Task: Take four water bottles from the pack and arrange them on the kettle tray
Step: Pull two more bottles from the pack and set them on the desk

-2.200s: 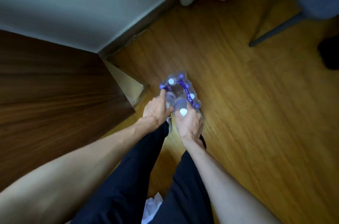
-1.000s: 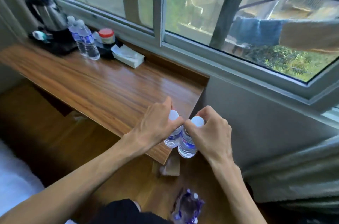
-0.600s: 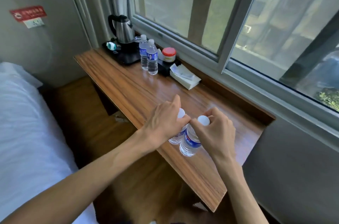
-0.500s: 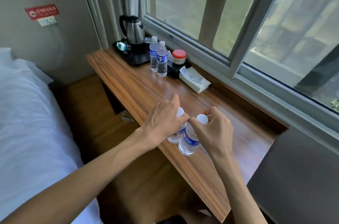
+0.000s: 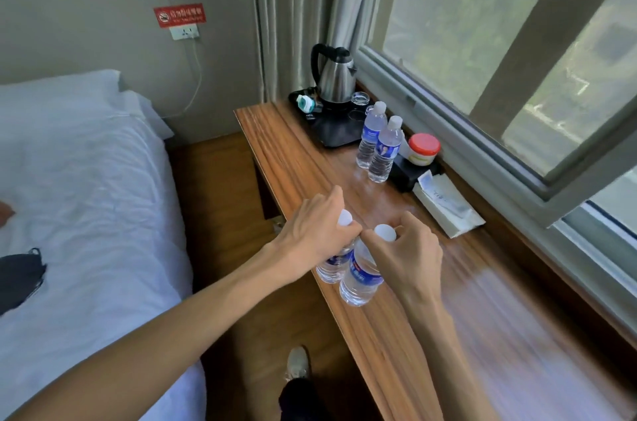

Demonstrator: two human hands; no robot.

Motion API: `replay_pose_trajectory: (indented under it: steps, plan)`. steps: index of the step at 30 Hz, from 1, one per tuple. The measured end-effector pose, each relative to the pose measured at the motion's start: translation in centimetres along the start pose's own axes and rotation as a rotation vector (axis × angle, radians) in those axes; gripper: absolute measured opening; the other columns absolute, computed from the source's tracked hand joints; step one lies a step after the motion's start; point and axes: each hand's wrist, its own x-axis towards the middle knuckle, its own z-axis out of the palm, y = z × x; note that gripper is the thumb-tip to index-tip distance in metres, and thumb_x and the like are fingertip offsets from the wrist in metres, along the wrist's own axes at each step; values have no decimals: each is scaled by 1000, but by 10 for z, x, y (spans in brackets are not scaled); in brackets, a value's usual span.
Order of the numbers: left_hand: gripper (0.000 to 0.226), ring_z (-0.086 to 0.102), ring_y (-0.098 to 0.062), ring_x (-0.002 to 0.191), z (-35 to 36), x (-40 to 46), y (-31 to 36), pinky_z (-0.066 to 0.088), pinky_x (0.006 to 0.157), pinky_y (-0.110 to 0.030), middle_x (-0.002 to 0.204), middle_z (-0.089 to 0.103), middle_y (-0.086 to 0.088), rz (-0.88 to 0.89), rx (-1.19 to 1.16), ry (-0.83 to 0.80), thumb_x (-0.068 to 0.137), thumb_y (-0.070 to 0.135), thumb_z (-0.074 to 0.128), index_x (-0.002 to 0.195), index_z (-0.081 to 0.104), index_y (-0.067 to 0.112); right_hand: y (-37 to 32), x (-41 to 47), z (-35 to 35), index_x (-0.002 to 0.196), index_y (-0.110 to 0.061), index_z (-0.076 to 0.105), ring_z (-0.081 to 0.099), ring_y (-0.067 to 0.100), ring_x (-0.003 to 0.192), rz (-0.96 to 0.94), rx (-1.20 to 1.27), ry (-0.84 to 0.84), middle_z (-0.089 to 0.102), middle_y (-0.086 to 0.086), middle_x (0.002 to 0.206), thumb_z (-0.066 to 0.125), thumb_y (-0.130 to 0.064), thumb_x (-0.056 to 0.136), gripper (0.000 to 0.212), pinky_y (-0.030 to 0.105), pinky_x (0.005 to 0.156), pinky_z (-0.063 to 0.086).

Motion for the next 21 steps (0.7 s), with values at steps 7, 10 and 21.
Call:
replay_pose_trajectory:
  steps: [7, 10, 21]
  plan:
    - [29, 67, -14, 72, -24, 81, -48, 61, 63, -36, 84, 62, 3, -63, -17, 11, 87, 40, 68, 98, 51, 19, -29, 83, 48, 75, -22, 58, 56, 6, 60, -9, 48, -58, 59, -9, 66, 73, -42, 70, 25, 21, 52, 40]
    - [29, 67, -13, 73, -33, 115, -62, 61, 63, -35, 84, 63, 3, -73, -27, 16, 87, 39, 68, 98, 51, 19, -42, 115, 63, 75, -21, 60, 59, 7, 62, 6, 67, -61, 62, -6, 67, 73, -39, 70, 23, 20, 51, 39]
    - [31, 59, -22, 75, -52, 235, -99, 40, 53, -31, 79, 62, -1, 12, -38, -34, 79, 39, 69, 90, 54, 15, -70, 201, 105, 78, -17, 61, 55, 3, 61, 148, 65, 0, 64, -5, 72, 74, -34, 72, 22, 16, 48, 32]
